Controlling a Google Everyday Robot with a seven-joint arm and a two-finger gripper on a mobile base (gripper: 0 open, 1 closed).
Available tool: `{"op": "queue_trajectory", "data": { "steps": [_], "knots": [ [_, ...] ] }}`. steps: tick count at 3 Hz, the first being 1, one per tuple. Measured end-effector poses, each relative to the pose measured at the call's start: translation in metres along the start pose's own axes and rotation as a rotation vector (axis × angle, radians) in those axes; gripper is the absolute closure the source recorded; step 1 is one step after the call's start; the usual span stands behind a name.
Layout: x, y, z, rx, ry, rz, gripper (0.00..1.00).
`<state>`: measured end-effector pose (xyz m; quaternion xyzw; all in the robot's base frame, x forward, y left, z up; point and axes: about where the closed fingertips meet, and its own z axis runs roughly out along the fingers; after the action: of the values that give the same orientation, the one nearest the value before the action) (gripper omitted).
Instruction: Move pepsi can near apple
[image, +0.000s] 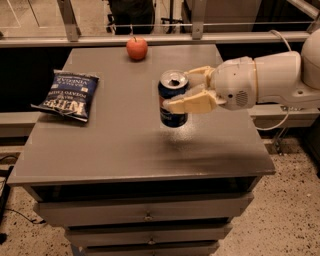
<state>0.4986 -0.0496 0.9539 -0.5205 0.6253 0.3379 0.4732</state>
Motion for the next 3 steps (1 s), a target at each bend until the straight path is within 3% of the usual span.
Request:
{"op": "queue_trajectory", "data": {
  "steps": [1,3],
  "knots": [
    [-0.009,-0.033,-0.01,0.075,-0.018,-0.067,1.0],
    [-0.066,-0.142,-0.041,0.296,-0.093,-0.273,1.0]
  ]
}}
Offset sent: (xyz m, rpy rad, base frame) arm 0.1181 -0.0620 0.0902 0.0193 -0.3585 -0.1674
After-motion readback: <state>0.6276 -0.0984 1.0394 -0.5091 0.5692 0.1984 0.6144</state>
